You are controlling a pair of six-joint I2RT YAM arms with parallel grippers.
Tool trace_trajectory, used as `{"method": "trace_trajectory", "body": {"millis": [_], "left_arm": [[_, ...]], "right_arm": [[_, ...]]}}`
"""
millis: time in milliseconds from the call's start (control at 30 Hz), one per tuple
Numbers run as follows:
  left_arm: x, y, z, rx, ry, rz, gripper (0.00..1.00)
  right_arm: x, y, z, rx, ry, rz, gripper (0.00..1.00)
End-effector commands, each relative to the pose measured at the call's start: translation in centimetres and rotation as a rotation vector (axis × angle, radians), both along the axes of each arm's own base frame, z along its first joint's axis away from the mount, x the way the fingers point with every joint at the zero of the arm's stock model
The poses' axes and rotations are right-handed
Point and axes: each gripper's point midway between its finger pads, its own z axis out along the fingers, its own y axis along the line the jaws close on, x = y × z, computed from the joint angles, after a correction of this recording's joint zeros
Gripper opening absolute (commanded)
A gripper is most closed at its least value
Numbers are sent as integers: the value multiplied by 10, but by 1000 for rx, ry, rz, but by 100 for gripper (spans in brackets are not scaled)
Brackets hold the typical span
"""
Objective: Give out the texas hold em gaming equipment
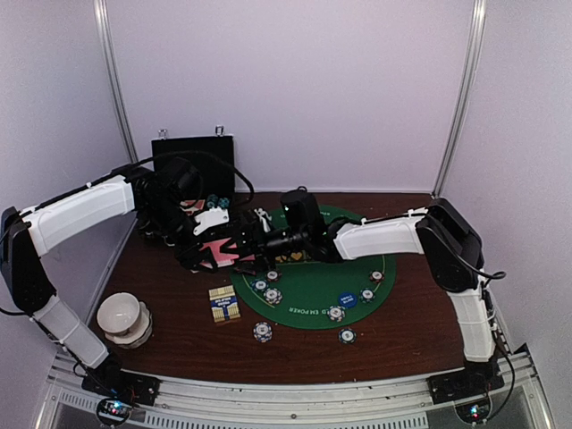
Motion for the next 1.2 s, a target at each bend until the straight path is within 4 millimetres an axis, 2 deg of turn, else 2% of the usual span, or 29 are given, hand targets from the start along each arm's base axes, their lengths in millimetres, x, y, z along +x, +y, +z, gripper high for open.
{"method": "trace_trajectory", "body": {"millis": [0, 133, 267, 767, 1000, 1167], "left_arm": [[5, -9, 18, -57, -39, -13, 0], [4, -8, 16, -51, -36, -12, 0], [5, -6, 12, -38, -34, -10, 0], [6, -3, 9, -19, -40, -7, 0], [7, -2, 8, -9, -46, -5, 0], [8, -1, 9, -6, -51, -4, 0]], "right_arm": [[2, -10, 12, 0, 1, -21, 57], [-1, -13, 30, 31, -12, -19, 52], [-4, -16, 41, 41, -20, -16, 41], [-10, -30, 56, 41, -22, -19, 13], [5, -51, 66, 54, -16, -58, 3], [26, -74, 62, 48, 8, -106, 0]]}}
